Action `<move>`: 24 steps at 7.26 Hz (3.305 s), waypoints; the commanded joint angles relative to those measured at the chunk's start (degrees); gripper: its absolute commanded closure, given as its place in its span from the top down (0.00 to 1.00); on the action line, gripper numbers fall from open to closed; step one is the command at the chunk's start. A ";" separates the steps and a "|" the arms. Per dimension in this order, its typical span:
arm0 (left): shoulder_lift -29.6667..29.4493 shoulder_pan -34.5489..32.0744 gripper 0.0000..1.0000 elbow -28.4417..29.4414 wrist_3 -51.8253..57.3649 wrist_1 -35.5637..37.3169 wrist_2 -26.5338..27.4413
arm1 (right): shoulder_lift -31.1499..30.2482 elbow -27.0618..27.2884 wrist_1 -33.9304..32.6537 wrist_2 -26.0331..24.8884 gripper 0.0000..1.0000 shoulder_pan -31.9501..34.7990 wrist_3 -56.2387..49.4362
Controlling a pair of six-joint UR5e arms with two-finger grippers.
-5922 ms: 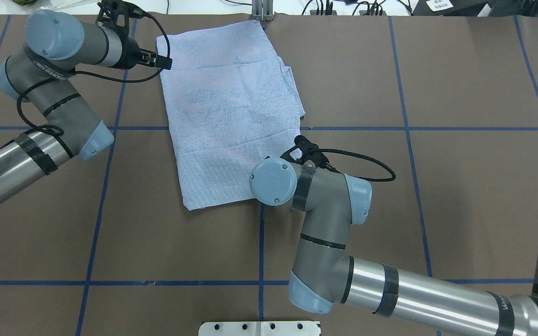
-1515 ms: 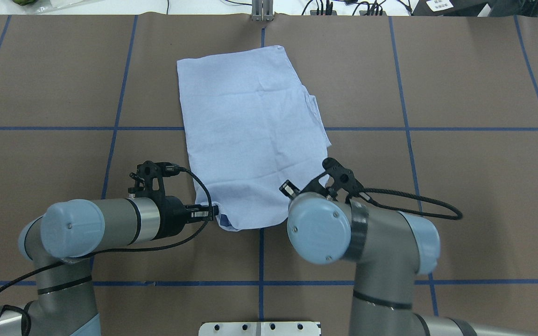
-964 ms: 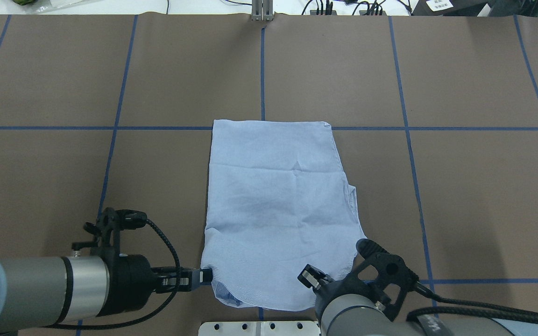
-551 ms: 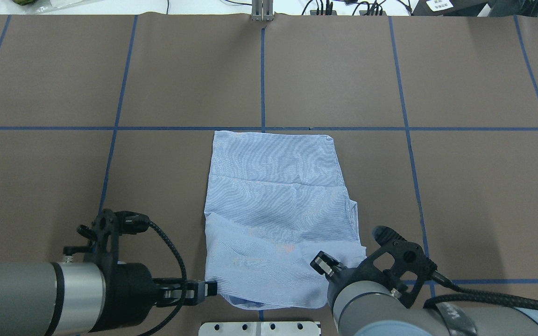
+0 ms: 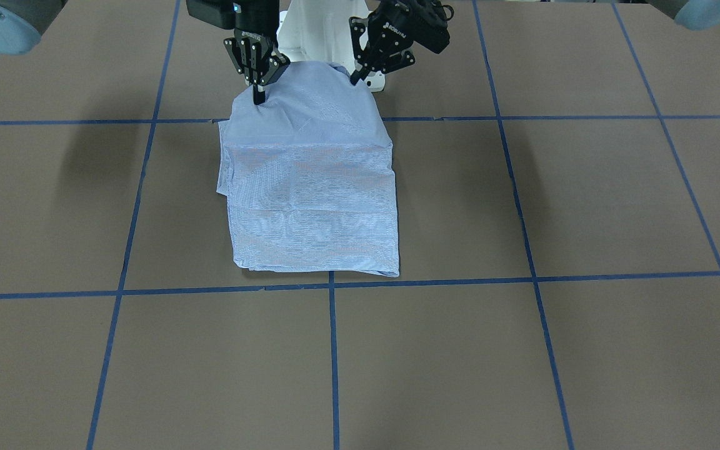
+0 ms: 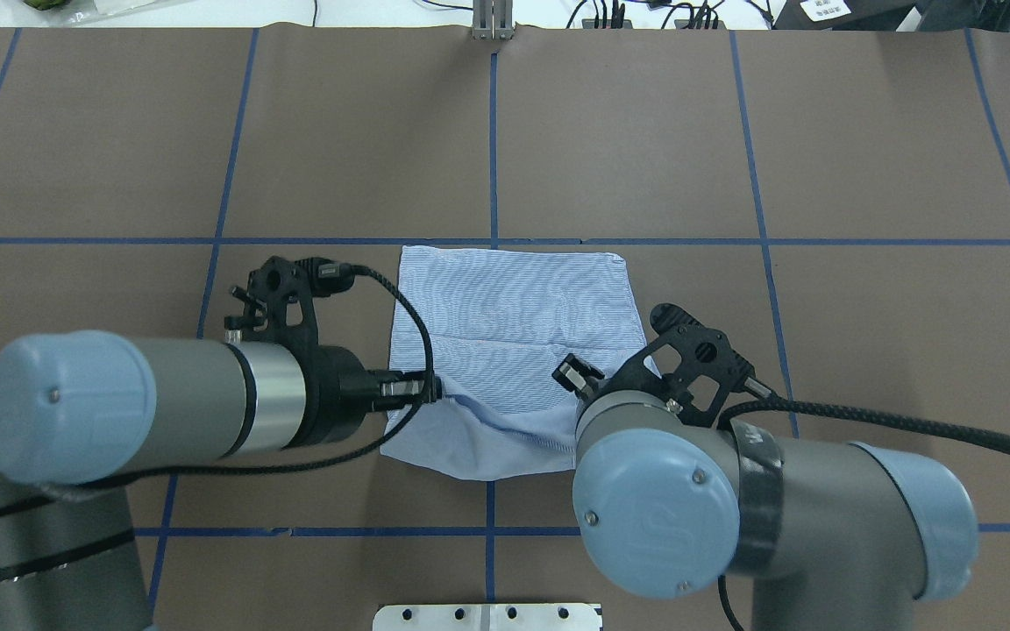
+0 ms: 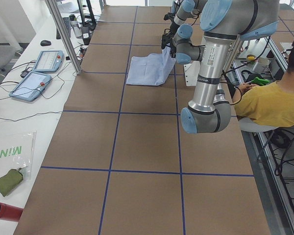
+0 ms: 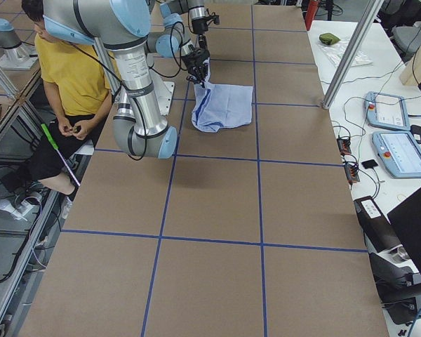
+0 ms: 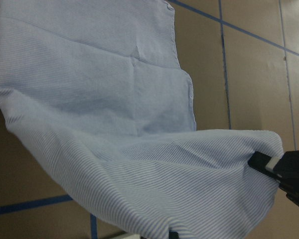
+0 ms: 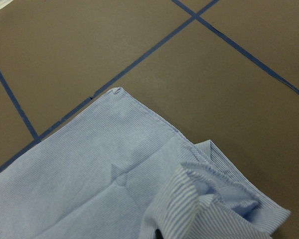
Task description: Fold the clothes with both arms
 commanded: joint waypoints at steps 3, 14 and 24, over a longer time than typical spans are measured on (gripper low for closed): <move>-11.12 -10.07 0.00 21.66 7.45 -0.88 0.27 | 0.16 -15.15 13.93 1.42 0.00 9.31 -7.62; -8.89 -16.74 1.00 30.36 30.36 -8.27 -7.61 | 7.71 -30.56 26.00 15.49 1.00 15.77 -23.45; 18.70 -36.12 1.00 0.09 67.67 12.47 -19.72 | -8.67 -20.02 15.03 46.39 1.00 52.07 -83.90</move>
